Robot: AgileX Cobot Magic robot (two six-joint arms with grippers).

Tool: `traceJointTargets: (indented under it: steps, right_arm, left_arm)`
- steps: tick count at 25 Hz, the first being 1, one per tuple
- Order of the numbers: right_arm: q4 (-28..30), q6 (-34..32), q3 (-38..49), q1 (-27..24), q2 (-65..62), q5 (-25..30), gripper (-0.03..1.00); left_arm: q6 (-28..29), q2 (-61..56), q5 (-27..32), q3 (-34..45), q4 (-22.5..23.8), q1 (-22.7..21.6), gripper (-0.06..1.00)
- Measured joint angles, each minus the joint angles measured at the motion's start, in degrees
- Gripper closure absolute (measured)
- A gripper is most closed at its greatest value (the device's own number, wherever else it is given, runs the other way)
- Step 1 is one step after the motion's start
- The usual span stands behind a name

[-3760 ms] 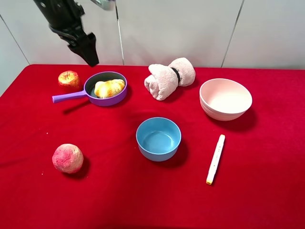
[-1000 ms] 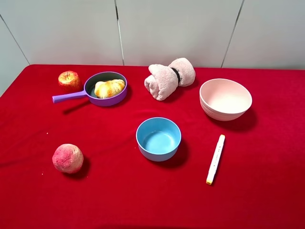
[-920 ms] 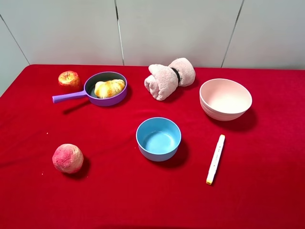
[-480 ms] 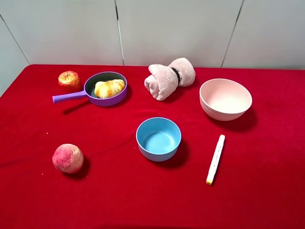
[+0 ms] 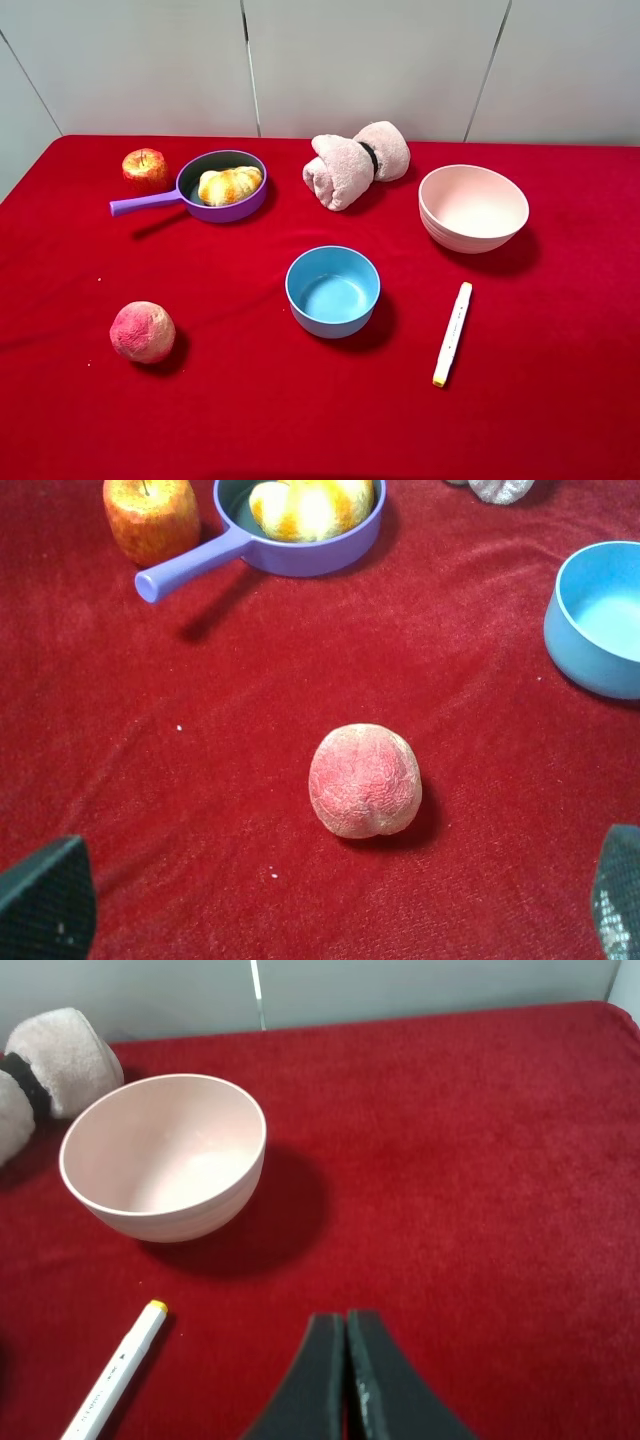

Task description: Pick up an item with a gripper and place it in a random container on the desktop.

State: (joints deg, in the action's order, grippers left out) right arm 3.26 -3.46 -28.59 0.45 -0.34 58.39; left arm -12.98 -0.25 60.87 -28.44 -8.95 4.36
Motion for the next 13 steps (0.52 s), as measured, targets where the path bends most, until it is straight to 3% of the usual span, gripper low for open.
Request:
traceJointTargets:
  steps: [13]
  right_arm:
    - [0.0, 0.0, 0.0, 0.0, 0.0, 0.0, 1.0]
  left_arm:
    - [0.0, 0.0, 0.0, 0.0, 0.0, 0.0, -0.05]
